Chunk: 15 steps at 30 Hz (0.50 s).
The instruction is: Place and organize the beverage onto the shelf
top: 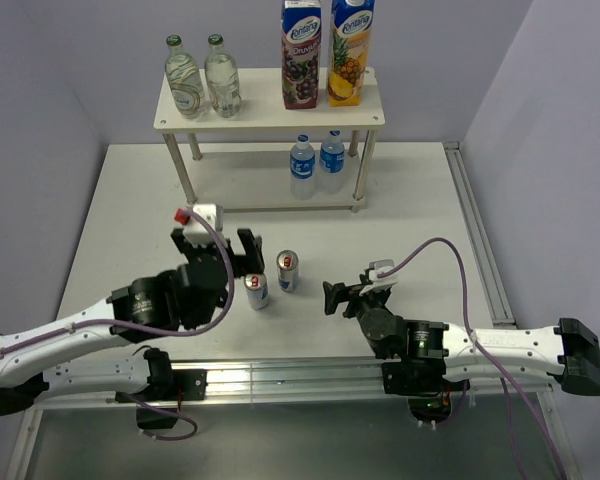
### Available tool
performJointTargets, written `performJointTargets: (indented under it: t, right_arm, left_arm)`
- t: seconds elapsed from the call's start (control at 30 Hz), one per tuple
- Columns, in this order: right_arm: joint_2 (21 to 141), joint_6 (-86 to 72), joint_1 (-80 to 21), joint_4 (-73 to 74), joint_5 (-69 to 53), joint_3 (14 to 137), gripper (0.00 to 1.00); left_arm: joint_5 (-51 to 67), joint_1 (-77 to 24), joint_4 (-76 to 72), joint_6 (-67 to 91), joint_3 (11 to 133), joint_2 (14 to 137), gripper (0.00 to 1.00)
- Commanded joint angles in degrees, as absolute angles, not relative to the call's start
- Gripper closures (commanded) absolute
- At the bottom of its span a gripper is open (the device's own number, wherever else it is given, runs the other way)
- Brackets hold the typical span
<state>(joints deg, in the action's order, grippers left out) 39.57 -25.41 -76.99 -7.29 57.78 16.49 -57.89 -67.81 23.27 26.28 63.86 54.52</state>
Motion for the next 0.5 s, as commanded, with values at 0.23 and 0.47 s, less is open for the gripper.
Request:
performJointTargets:
  t: [0.23, 0.47]
  right_arm:
    - [39.4, -26.4, -77.3, -7.4, 59.6, 17.8, 0.00]
    - [39.2, -26.7, -77.3, -7.5, 59.0, 17.6, 0.00]
  left_arm:
    - [-65.2, -89.1, 49.3, 81.7, 45.9, 57.9, 0.01]
    - [-67.4, -90.6, 48.1, 89.9, 43.5, 73.1, 0.01]
